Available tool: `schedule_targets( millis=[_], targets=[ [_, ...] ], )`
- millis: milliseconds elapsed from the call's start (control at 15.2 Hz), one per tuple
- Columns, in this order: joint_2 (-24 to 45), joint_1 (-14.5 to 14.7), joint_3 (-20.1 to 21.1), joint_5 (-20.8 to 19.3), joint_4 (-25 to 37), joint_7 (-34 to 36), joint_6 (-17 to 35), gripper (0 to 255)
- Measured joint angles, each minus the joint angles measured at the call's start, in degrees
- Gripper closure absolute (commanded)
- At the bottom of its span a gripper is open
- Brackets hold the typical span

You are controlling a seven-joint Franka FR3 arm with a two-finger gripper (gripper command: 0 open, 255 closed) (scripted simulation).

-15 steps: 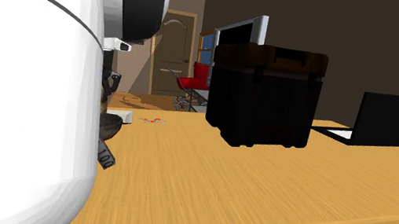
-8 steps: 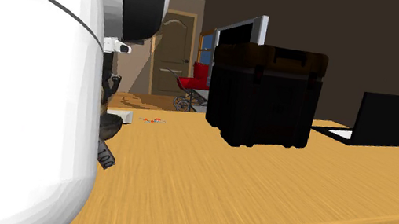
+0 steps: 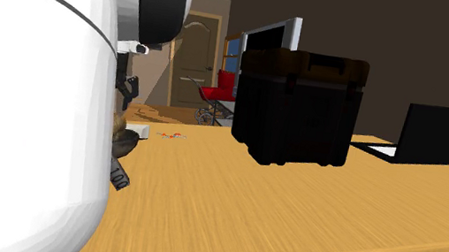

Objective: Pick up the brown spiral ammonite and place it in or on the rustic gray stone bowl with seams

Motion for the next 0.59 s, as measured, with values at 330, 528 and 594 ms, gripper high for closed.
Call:
schedule_targets(
  millis=[330, 528, 594],
  targets=[
    [-0.2, -0.3, -0.1, 0.0, 4.4, 0.2, -4.6, 0],
    [0.0, -0.3, -0.1, 0.0, 4.9, 0.2, -4.9, 0],
    [0.0, -0.3, -0.1, 0.0, 4.9, 0.2, -4.9, 0]
  ],
)
